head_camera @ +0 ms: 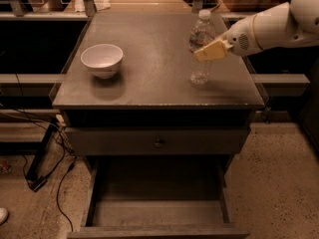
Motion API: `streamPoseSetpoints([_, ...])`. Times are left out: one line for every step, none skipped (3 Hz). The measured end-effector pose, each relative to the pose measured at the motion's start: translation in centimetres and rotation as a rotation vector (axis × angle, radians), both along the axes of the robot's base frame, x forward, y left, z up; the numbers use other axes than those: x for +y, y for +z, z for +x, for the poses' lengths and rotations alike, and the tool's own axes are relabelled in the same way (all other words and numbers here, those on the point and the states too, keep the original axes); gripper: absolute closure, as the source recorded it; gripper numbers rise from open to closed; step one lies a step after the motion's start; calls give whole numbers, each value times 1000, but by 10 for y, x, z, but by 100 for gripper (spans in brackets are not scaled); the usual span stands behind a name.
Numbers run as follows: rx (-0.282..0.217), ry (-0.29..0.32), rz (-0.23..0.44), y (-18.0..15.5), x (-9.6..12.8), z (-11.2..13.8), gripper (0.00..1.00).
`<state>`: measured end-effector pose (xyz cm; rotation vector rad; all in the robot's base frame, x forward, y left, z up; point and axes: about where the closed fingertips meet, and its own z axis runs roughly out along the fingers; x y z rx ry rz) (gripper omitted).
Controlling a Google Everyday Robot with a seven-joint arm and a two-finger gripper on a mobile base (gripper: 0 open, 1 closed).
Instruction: Pick water bottle from middle drawer and place on counter
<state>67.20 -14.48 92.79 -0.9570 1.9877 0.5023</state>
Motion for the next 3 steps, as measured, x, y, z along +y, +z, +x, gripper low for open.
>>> streamPoseSetpoints([16,-5,33,-21,2,3,100])
streamPoseSetpoints([24,-4,44,-24,4,3,100])
streamPoseSetpoints([24,-4,44,-24,4,3,81])
